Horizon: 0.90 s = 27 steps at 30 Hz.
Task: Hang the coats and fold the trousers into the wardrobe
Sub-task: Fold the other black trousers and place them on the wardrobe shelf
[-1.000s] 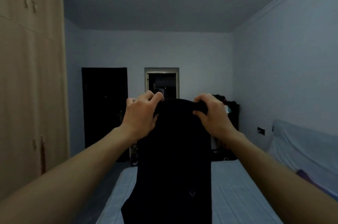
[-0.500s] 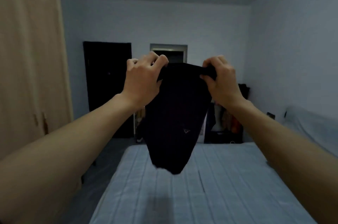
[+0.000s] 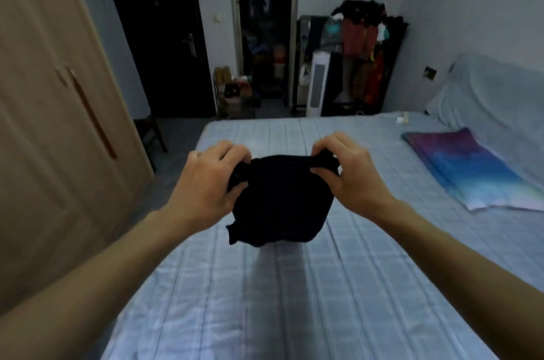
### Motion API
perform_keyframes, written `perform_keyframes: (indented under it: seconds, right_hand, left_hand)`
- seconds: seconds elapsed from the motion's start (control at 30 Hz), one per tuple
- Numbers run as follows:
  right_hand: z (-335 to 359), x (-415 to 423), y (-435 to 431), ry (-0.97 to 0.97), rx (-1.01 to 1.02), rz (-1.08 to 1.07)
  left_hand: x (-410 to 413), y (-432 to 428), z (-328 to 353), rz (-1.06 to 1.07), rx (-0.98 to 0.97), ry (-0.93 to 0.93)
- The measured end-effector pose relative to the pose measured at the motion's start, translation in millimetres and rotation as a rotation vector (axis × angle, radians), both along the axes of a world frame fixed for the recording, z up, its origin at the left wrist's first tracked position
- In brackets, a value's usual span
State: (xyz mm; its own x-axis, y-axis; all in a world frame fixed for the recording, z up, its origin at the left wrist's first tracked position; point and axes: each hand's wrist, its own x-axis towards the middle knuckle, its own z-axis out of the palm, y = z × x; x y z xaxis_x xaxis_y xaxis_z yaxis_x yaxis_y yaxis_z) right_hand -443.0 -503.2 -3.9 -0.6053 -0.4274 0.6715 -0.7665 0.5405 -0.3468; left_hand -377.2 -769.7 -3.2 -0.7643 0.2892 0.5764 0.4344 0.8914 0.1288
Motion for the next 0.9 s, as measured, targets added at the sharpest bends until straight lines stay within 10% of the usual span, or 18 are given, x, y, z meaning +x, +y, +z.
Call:
perform_keyframes:
  seconds: [0.9]
  right_hand:
    - [-207.9, 321.5, 40.9, -0.478, 0.084, -0.073]
  left_hand:
    - [298.4, 30.8, -213.6, -0.147, 0.119, -0.439]
